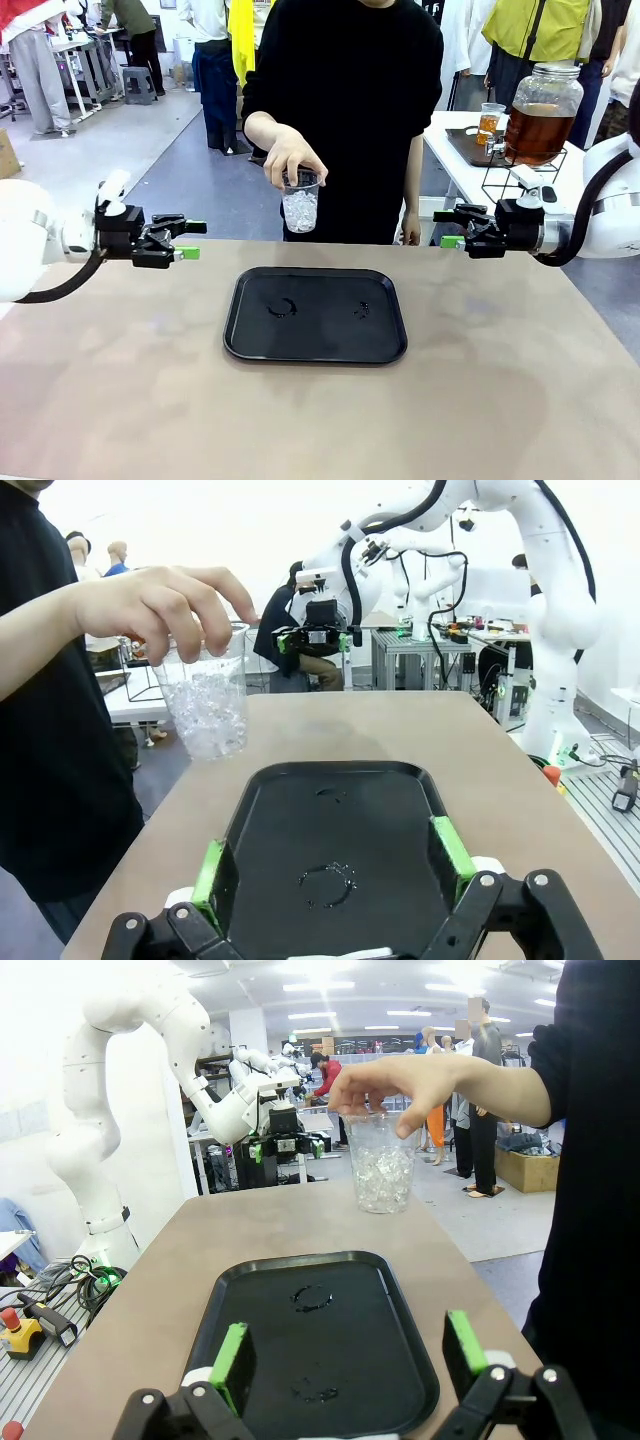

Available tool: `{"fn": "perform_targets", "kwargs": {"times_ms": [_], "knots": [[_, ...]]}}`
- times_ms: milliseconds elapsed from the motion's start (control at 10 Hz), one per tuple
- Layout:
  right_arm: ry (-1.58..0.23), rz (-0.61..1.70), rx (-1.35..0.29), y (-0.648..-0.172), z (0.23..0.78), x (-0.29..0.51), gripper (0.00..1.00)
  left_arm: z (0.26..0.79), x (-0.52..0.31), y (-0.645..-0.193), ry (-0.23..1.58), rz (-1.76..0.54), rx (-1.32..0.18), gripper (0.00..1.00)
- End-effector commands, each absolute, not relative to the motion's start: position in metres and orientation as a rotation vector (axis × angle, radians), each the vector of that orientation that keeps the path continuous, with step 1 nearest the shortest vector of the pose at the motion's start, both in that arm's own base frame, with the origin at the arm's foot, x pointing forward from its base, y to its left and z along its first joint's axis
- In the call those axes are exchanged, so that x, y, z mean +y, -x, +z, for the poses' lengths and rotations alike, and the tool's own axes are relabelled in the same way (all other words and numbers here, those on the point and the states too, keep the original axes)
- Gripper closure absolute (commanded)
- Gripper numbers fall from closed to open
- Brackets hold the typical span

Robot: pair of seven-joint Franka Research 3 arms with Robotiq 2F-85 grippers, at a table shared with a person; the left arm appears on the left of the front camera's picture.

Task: Pour the drink into the iced cup.
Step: Open the gripper to release the iced cup you were holding.

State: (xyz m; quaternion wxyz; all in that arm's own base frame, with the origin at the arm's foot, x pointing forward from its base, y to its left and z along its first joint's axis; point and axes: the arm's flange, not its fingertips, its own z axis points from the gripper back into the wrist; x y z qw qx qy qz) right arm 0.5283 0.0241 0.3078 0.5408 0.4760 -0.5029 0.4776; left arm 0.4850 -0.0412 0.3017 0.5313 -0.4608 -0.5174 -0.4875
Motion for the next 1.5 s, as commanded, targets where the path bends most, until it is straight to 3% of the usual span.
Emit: {"fn": "perform_targets", "kwargs": {"times_ms": [0, 1400], "knots": [[-1.132, 1.139, -1.197, -0.5319, 0.3110, 0.0246, 0.00, 0.3034, -0.0428, -0.4867, 1.097, -1.150, -1.253, 0.00], [-1.132, 1.139, -1.197, -0.5319, 0.3110, 0.0246, 0.00, 0.3034, -0.0428, -0.4867, 1.097, -1.150, -1.253, 0.00]]}}
